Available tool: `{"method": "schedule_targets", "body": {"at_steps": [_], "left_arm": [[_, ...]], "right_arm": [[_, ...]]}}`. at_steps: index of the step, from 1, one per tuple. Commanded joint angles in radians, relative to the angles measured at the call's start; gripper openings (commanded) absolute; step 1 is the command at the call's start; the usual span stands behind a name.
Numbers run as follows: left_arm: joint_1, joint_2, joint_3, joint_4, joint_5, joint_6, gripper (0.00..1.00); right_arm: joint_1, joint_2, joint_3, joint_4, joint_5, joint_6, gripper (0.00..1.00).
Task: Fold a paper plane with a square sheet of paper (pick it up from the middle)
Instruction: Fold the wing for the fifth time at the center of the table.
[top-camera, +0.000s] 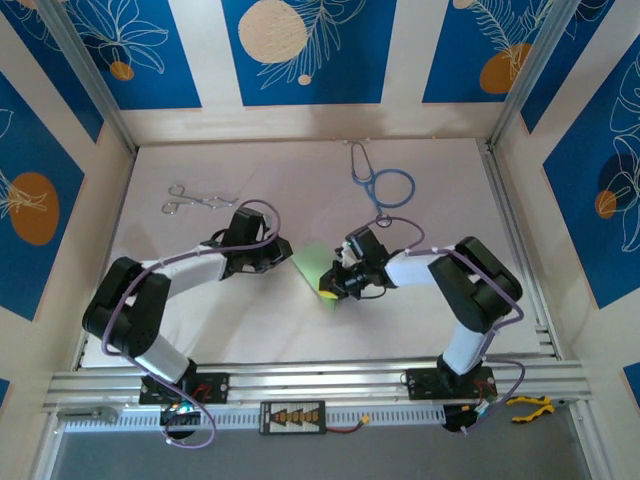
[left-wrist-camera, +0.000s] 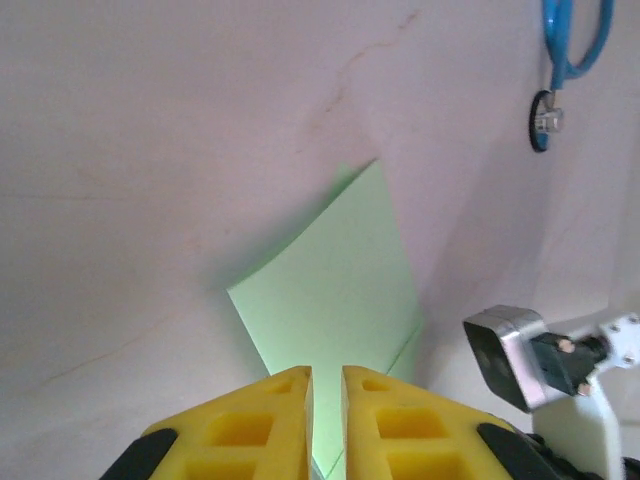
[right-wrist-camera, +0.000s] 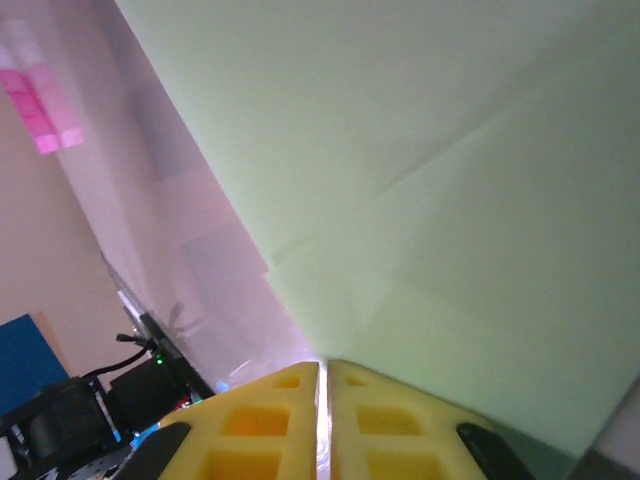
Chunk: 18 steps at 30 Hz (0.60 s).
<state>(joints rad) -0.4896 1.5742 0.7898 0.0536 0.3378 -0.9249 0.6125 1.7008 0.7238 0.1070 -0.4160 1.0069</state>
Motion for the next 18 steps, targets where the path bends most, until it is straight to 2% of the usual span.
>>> {"method": "schedule_targets", "body": {"at_steps": [1,4,8,12,18], "left_arm": [[-0.031,0.004,0.027,-0.006,0.06,0.02,0.15],[-0.067,0.042,0.042,0.029,0.093,0.006,0.15],[-0.123,0.089,0.066,0.06,0.107,-0.016,0.15],[-0.153,0.134,0.067,0.098,0.106,-0.048,0.14],[-0.158,0.125,0.065,0.095,0.094,-0.048,0.14]], "right_arm": [[-0.036,-0.1,-0.001,-0.051,0.05,0.013,0.16],[-0.08,-0.122,-0.005,-0.141,0.082,-0.033,0.19],[-0.109,-0.12,-0.035,-0.141,0.057,-0.048,0.18],[-0.095,-0.084,-0.051,-0.101,0.006,-0.04,0.16],[-0.042,-0.023,-0.041,-0.073,0.008,0.004,0.11]]}}
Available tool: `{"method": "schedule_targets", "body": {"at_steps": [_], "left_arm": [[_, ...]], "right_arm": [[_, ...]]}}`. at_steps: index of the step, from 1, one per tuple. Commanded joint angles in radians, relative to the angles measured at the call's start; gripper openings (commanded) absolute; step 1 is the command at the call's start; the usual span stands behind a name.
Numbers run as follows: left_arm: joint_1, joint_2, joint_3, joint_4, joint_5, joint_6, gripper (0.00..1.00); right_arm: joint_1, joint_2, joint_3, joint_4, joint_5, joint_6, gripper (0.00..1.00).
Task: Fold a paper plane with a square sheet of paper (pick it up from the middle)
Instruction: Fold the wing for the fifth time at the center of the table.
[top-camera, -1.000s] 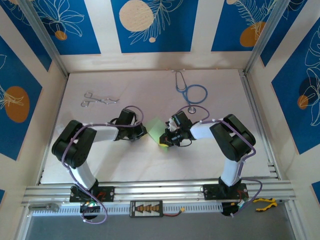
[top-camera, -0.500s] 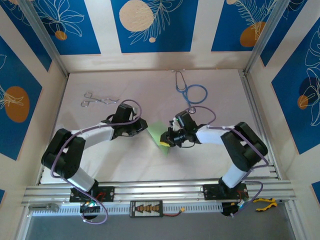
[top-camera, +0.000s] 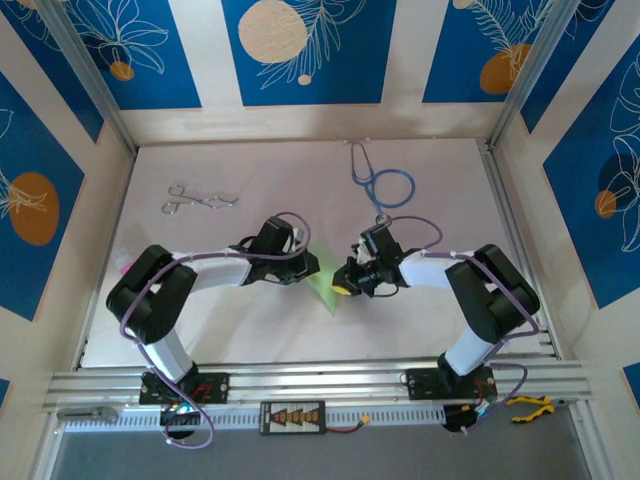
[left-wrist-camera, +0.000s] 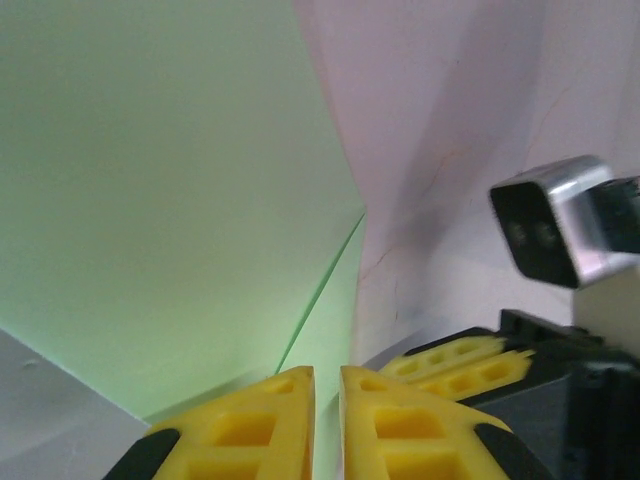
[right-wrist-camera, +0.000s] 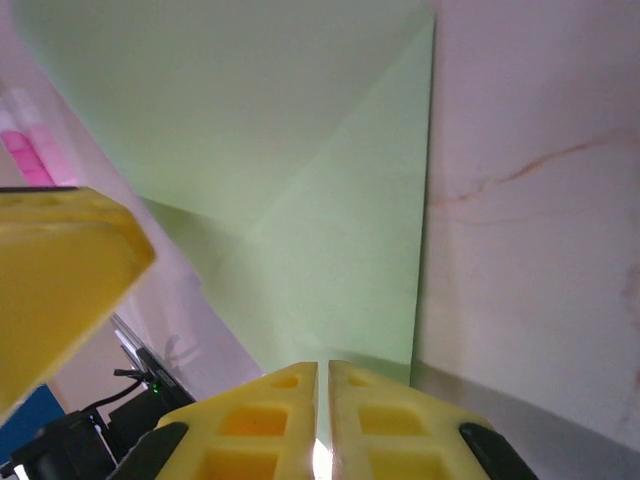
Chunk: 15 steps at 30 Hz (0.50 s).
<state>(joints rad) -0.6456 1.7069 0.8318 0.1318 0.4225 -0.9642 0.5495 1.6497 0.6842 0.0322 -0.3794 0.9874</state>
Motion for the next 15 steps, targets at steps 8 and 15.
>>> {"method": "schedule_targets", "body": {"at_steps": [8,15], "left_arm": [[-0.003,-0.05,0.023,-0.044,-0.035,-0.009,0.12],[-0.003,-0.04,0.011,-0.043,-0.048,-0.039,0.1]], "right_arm": [[0.07,0.109,0.016,-0.006,0.083,0.252,0.03],[0.153,0.103,-0.055,0.167,0.23,0.598,0.01]]}}
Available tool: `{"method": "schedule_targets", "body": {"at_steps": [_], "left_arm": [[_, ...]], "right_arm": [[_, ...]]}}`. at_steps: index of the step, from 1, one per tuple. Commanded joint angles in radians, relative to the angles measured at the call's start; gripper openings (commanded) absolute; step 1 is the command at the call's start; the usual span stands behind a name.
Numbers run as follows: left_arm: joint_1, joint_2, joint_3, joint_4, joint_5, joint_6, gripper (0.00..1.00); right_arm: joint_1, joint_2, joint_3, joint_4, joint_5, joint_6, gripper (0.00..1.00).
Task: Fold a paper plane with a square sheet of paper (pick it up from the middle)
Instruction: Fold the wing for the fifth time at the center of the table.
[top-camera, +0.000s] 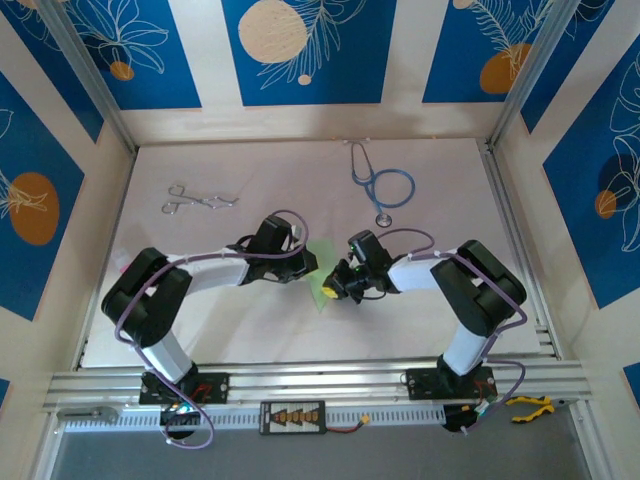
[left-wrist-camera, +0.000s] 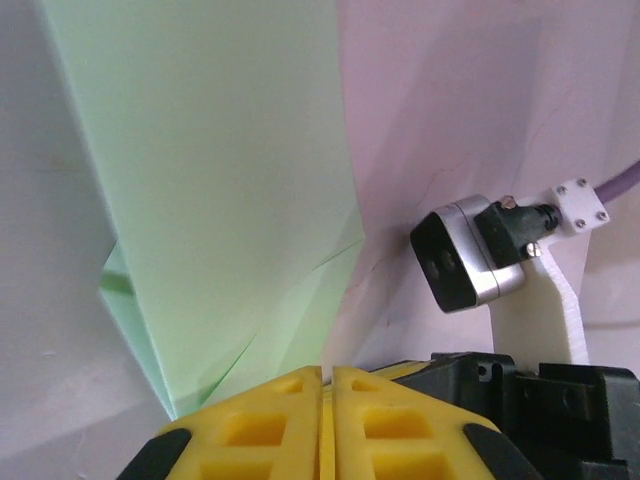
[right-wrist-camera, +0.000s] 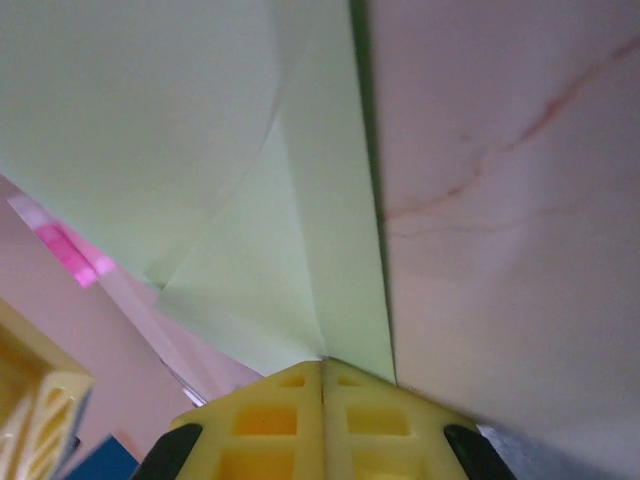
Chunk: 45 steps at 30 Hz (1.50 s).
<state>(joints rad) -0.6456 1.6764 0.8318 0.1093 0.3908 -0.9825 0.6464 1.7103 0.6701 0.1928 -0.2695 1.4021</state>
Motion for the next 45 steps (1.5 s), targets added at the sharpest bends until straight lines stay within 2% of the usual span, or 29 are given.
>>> {"method": "schedule_targets", "body": {"at_steps": [1,4,8,15,18,27,39,45], "left_arm": [[-0.003,-0.003,0.009,-0.018,-0.015,-0.027,0.1],[-0.002,0.023,0.011,0.003,0.0,-0.036,0.09],[-0.003,0.039,0.008,-0.001,-0.024,-0.039,0.08],[-0.002,0.073,0.009,-0.007,-0.026,-0.031,0.06],[-0.003,0.071,0.004,-0.043,-0.061,-0.01,0.06],[0.003,0.089,-0.054,0.028,-0.044,0.027,0.04],[0.014,0.095,-0.117,0.103,0.018,0.082,0.02],[0.016,0.105,-0.105,0.11,0.037,0.091,0.02]], "right_arm": [[0.074,0.033,-0.044,0.023,0.147,0.204,0.02],[0.093,-0.013,-0.037,0.062,0.162,0.163,0.06],[0.092,-0.132,-0.008,-0.117,0.246,0.057,0.11],[0.003,-0.293,-0.063,-0.159,0.243,-0.089,0.21],[-0.049,-0.324,-0.087,-0.136,0.202,-0.173,0.3],[-0.145,-0.211,-0.04,-0.124,-0.002,-0.312,0.36],[-0.154,-0.067,0.016,-0.079,-0.112,-0.345,0.38],[-0.172,-0.015,0.058,-0.101,-0.126,-0.373,0.37]]}}
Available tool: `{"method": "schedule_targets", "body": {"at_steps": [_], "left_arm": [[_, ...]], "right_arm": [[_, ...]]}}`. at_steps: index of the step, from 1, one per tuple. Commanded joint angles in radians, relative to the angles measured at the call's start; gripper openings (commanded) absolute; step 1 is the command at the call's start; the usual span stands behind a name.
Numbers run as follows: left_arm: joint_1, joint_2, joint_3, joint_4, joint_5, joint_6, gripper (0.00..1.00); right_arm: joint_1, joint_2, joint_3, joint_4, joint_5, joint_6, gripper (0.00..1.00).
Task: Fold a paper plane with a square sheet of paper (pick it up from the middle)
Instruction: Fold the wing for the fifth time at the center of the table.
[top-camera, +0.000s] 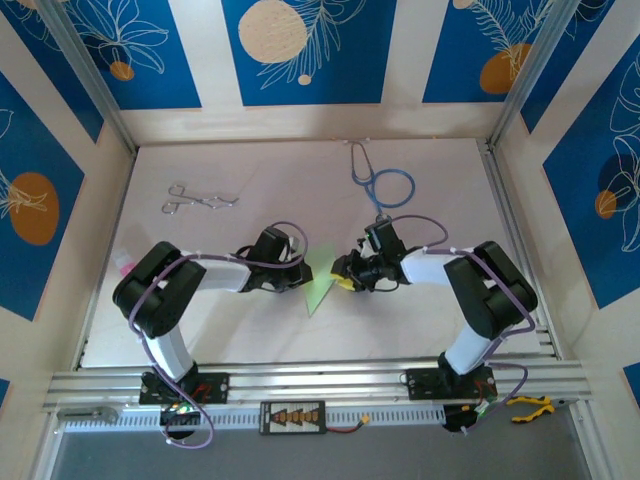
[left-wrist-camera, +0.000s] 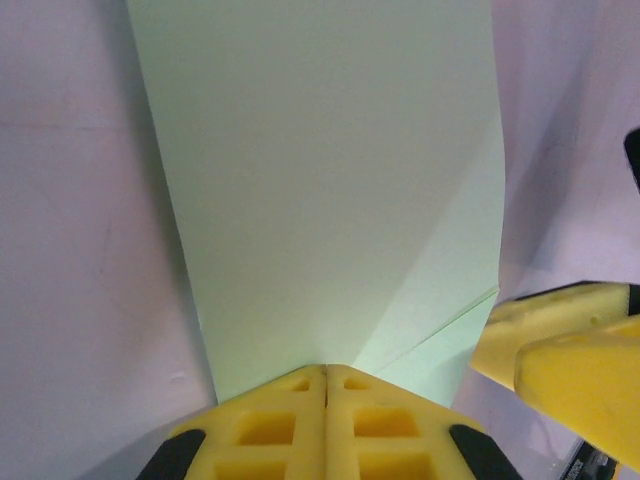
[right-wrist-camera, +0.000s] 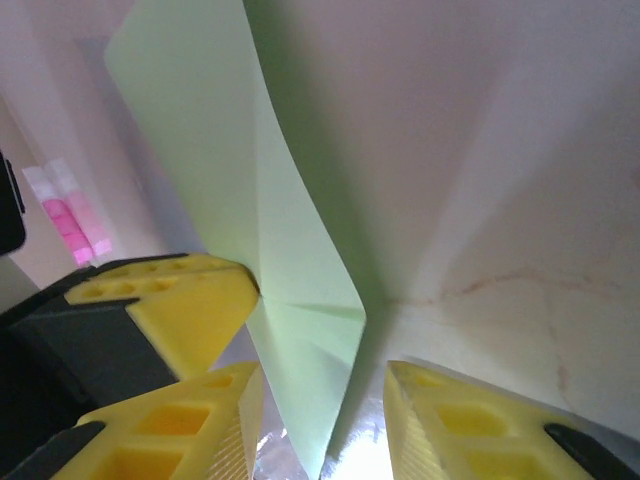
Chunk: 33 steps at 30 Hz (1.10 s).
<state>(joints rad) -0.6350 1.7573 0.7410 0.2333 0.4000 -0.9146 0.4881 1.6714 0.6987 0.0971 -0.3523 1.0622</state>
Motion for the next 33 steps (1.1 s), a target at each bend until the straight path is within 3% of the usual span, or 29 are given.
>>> {"method": "schedule_targets", "body": {"at_steps": [1,15,29,33], "left_arm": [[0.006,0.026,-0.013,-0.012,0.029,0.023,0.02],[0.005,0.027,-0.013,-0.006,0.036,0.023,0.02],[0.006,-0.024,-0.022,0.055,0.052,-0.033,0.04],[0.006,-0.08,-0.018,0.035,0.031,-0.036,0.14]], "right_arm": [[-0.018,0.034,0.035,-0.004,-0.05,-0.035,0.37],[-0.049,0.102,0.082,0.015,-0.118,-0.092,0.31],[-0.066,0.105,0.05,0.074,-0.133,-0.116,0.03],[-0.072,0.061,0.012,0.091,-0.095,-0.067,0.01]]}}
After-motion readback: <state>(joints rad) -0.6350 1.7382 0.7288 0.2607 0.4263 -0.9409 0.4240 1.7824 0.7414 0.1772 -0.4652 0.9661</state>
